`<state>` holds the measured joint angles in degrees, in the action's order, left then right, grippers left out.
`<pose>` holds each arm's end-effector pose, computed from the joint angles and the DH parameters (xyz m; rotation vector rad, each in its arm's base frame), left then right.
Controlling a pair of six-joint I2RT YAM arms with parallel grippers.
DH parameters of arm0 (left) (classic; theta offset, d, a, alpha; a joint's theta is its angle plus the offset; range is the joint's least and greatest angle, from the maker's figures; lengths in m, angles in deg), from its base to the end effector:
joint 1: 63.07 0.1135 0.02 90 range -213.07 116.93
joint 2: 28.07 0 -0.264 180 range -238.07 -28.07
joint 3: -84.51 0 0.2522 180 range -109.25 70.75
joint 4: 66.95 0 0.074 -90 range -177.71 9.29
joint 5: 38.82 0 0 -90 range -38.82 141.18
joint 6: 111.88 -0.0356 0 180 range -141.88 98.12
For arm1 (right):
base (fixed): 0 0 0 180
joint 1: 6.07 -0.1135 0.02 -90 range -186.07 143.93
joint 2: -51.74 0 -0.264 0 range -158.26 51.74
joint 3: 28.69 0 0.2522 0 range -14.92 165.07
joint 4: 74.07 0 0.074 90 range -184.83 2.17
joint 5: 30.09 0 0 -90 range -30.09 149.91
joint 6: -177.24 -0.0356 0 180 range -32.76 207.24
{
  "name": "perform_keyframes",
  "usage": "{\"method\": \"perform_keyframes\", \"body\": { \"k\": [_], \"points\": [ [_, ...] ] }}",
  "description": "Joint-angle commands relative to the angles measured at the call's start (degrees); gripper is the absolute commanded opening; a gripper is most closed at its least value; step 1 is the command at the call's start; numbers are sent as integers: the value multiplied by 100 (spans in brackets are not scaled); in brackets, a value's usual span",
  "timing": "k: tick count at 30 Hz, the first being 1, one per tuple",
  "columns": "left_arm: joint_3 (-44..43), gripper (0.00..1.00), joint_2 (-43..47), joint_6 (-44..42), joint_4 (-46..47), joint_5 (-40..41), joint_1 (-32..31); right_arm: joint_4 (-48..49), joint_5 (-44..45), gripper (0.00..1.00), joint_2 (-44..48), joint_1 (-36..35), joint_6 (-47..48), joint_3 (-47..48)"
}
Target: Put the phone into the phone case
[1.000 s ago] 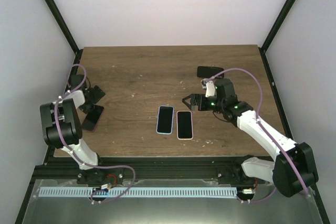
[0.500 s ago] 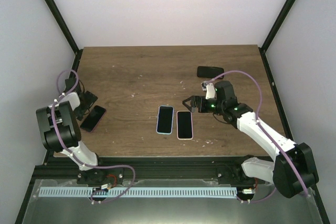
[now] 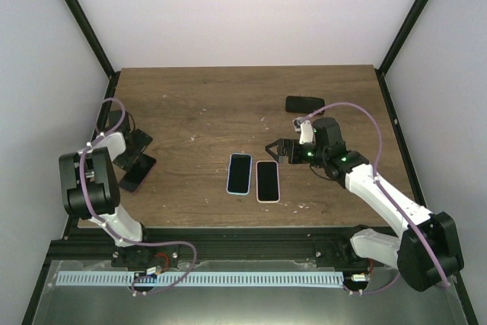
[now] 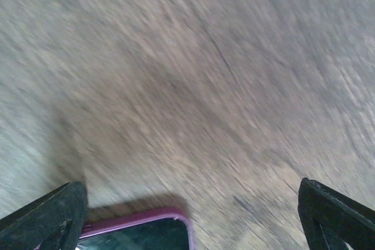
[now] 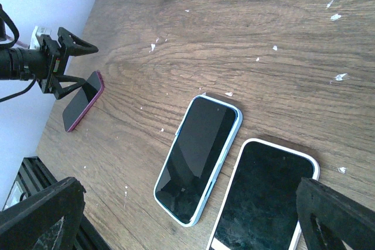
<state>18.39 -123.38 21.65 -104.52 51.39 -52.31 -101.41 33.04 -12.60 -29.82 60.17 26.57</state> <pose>0.3024 0.0576 0.1527 -1.2544 2.4442 -0.1545 0.2130 0.1113 0.2489 -0.2104 2.3038 0.9932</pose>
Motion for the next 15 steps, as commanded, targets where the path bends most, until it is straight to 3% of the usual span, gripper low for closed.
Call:
{"method": "perform_keyframes", "body": {
  "k": [1,9,15],
  "points": [
    [437,100,-76,423,-180,-596,-429,-137,79,100,80,37,-29,175],
    [1535,100,692,980,197,-955,-1093,-202,156,100,-123,37,69,282],
    [1616,100,1551,1387,-469,-480,-1129,-191,134,100,-230,37,53,361]
  ]
}}
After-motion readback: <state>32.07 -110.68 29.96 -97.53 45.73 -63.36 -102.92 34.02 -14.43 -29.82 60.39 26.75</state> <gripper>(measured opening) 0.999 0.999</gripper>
